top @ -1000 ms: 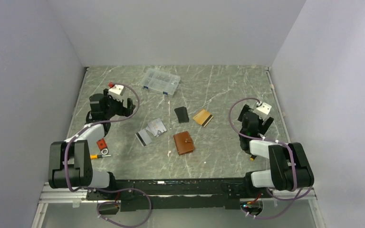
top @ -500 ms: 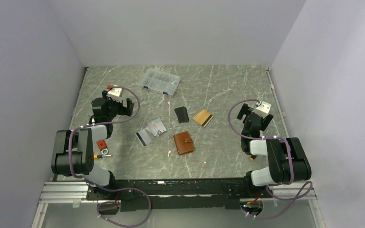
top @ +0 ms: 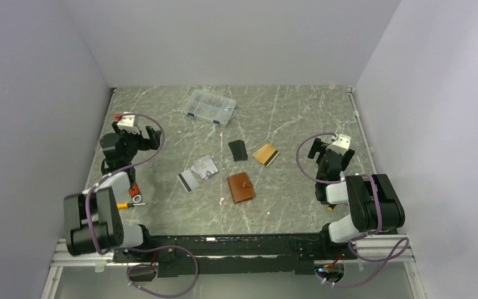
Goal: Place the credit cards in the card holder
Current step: Reset both arms
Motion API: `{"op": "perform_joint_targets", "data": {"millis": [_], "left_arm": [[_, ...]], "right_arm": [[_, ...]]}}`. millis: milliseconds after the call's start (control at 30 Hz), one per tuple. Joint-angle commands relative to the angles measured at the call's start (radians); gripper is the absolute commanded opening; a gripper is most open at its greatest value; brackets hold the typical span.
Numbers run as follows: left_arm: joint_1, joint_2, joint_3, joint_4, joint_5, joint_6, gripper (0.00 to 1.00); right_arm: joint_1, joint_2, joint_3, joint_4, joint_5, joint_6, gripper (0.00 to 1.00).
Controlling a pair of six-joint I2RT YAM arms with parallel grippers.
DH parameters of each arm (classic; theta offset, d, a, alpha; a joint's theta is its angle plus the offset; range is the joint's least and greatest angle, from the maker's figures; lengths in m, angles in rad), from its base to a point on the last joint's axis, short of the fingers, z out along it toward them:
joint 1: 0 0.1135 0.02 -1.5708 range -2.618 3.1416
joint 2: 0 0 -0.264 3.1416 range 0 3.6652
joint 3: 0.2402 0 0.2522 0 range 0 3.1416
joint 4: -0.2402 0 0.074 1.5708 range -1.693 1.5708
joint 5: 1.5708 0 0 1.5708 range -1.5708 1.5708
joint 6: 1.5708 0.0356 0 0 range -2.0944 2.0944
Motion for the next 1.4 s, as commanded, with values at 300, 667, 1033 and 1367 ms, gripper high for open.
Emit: {"op": "perform_joint_targets", "data": {"millis": [300, 667, 1033, 1367], "left_arm": [[0.015, -0.145, -0.13, -0.021, 0.044, 0.116, 0.99], [-0.12, -0.1, -0.339, 0.361, -0.136, 0.179, 0.99], [-0.096, -0.07, -0.259, 0.272, -0.148, 0.141, 1.0], [-0.098, -0.062, -0.263, 0.286, -0.138, 0.144, 0.99]], "right_arm": [[-0.006, -0.01, 0.001, 0.059, -0.017, -0.003, 1.0], [-0.004, -0.019, -0.05, 0.148, -0.039, -0.021, 1.0], [-0.016, -0.008, 0.004, 0.051, -0.04, 0.005, 1.0], [-0.015, -0.013, -0.001, 0.06, -0.031, -0.005, 1.0]]}}
